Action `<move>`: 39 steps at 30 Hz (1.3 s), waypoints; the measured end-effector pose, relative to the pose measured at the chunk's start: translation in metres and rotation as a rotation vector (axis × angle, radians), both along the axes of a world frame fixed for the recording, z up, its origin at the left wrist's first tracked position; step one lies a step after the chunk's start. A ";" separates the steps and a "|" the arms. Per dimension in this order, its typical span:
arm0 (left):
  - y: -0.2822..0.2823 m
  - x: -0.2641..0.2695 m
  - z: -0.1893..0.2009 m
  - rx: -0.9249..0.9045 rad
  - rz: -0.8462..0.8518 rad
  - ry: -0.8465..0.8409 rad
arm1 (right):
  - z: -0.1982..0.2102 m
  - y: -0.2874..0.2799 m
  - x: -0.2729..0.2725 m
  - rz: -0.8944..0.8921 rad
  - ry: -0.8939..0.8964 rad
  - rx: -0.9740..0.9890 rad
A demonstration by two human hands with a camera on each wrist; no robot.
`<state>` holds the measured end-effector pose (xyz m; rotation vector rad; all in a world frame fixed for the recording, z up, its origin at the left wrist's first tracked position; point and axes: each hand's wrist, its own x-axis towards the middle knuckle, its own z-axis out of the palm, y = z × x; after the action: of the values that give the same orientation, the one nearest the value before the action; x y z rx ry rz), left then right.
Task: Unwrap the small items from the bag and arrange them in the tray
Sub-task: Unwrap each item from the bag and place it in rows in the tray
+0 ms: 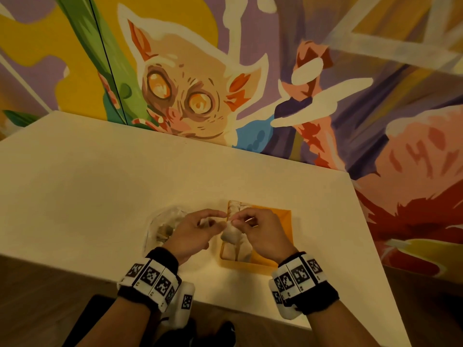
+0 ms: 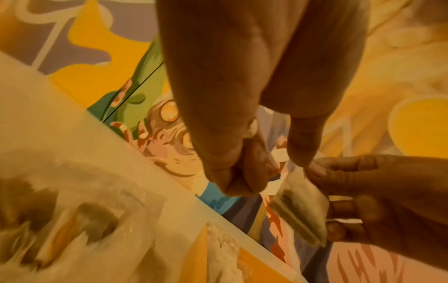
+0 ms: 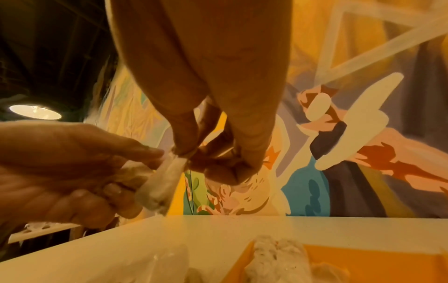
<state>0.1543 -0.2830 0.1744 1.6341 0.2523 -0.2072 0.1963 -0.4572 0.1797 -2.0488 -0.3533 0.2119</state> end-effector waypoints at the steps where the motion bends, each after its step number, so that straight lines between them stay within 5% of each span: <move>1: -0.001 0.001 0.002 0.111 -0.046 -0.068 | 0.001 0.000 0.000 0.006 -0.002 0.008; 4: -0.001 0.006 0.003 0.364 -0.117 -0.197 | -0.002 0.000 0.003 -0.023 -0.020 0.058; 14: 0.002 0.016 0.007 0.557 -0.041 -0.311 | -0.025 -0.001 0.004 -0.116 0.009 0.138; 28: -0.003 0.027 0.008 0.576 0.002 -0.336 | -0.030 -0.001 0.006 -0.144 0.103 0.178; 35: -0.011 0.031 -0.004 0.477 0.033 -0.256 | -0.026 -0.005 0.016 -0.173 0.205 0.193; 39: -0.014 0.034 -0.022 0.582 -0.017 -0.068 | -0.033 -0.024 0.043 -0.208 0.220 -0.030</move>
<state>0.1885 -0.2973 0.1527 2.2164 0.2612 -0.0931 0.2391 -0.4814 0.1470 -2.0503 -0.0007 0.3127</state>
